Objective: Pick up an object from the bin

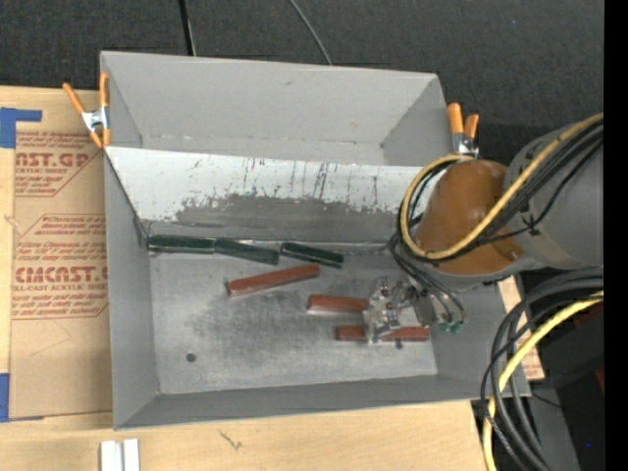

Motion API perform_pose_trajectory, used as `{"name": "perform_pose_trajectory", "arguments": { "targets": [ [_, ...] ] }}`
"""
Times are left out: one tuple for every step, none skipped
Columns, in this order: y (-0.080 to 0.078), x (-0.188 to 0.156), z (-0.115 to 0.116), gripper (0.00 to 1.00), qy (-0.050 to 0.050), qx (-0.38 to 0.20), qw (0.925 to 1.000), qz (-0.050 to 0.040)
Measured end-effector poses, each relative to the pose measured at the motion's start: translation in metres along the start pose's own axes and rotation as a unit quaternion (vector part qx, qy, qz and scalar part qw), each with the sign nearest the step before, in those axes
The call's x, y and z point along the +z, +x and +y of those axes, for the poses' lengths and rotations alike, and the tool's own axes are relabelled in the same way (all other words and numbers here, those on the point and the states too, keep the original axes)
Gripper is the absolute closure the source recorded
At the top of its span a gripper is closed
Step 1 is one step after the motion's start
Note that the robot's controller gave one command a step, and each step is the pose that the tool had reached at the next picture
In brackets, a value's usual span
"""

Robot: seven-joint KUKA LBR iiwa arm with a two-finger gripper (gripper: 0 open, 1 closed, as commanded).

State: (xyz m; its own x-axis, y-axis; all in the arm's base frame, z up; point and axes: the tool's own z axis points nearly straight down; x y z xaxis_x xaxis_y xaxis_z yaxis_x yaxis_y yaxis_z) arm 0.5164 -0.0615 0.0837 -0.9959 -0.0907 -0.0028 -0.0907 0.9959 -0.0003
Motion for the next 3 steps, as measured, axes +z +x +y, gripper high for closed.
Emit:
{"name": "perform_pose_trajectory", "arguments": {
  "targets": [
    [-0.0025,0.0004,0.0004,0.0,0.0,0.0,1.0,-0.0061],
    [-0.0021,0.0006,0.0005,0.0,0.0,0.0,1.0,-0.0053],
    [0.0071,0.0037,-0.0003,0.0,0.0,-0.022,0.9997,-0.0068]
  ]
}}
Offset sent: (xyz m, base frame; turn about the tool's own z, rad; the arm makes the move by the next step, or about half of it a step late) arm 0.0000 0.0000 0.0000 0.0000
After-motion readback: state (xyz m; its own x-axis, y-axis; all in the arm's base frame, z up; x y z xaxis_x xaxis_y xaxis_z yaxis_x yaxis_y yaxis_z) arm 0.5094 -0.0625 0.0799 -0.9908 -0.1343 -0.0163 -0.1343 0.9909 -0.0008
